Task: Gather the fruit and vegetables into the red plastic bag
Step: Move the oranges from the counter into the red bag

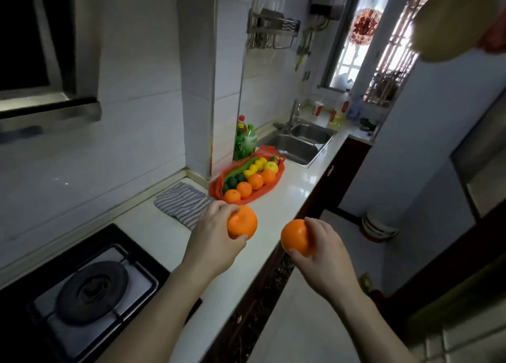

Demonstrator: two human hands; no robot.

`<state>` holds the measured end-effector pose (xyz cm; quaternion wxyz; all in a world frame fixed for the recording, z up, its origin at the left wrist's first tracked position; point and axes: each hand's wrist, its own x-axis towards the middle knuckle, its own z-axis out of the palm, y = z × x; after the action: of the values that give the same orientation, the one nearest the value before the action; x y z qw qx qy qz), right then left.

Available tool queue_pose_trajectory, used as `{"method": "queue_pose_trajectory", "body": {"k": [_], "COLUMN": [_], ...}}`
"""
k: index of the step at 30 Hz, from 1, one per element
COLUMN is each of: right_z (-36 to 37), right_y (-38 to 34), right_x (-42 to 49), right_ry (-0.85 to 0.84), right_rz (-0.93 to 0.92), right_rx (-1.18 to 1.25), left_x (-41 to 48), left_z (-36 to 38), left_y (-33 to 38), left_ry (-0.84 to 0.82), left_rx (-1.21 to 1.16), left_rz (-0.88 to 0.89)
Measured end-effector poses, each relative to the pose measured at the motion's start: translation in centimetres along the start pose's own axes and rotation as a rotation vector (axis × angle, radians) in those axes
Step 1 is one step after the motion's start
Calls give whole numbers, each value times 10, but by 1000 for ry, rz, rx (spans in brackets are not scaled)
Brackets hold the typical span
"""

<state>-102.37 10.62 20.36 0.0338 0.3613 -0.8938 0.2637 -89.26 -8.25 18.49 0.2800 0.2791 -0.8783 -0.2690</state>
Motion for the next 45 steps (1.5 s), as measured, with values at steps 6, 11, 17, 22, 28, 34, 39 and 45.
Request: {"method": "queue_pose_trajectory", "body": {"k": [6,11,17,22,28,34,39,45], "right_z": [8,11,2,-4,12,53,90,136], "right_y": [52,108,170,195,215,216,200,191], "right_x": [72,146,241,305,370,446,511,569], "right_ry": [-1,-7,-43,-74,-131,-208,-263,-349], "right_rz": [20,5,-51,-119,-171,-227,-283,-372], "right_rx": [49,121,160,173,150,78,25,-3], "left_x": [73,138,204,250,301,359,413,453], "left_z": [43,92,147,178,212,241,262,271], "left_y": [16,38,71,88,76,37,-4,-42], "left_ry": [-21,-15,12,30,61,100,113,93], "left_rx": [59,113,141,143,117,74,12,45], "left_rz": [-2,-25,-98,-158,-203,-314,-397,-477]}}
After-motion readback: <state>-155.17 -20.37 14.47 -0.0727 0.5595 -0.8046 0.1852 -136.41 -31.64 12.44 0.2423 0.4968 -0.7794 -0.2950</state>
